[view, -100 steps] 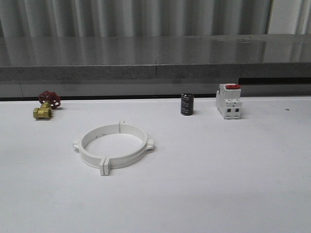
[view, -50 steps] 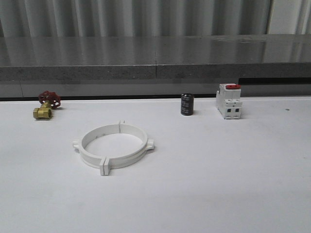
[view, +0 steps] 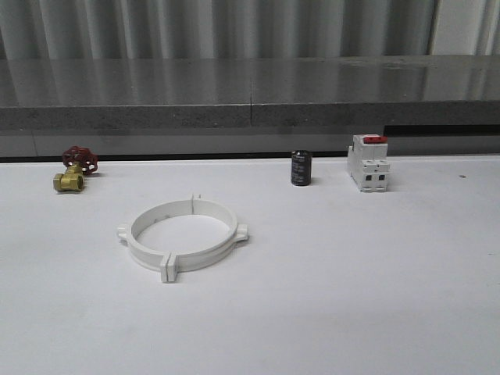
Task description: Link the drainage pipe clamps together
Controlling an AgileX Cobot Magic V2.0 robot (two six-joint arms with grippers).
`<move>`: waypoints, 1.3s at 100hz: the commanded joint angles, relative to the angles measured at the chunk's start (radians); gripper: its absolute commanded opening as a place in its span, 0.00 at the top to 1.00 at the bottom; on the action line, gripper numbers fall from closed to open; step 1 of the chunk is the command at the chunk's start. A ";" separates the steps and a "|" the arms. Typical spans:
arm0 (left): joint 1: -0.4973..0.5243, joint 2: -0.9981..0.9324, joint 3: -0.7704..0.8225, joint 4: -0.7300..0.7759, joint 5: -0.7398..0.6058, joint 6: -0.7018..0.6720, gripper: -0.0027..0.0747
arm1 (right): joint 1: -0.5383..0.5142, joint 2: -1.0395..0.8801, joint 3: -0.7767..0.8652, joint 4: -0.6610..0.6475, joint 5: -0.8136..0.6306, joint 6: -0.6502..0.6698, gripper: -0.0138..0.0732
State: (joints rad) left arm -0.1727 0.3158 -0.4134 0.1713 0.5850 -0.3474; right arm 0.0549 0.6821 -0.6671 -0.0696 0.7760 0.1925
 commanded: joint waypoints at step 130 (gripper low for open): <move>0.003 0.011 -0.026 0.007 -0.072 0.001 0.99 | -0.059 -0.708 0.678 -0.002 -0.776 -0.019 0.92</move>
State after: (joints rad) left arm -0.1727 0.3158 -0.4134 0.1713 0.5850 -0.3474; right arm 0.0020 -0.0109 0.0134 -0.0696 0.1394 0.1885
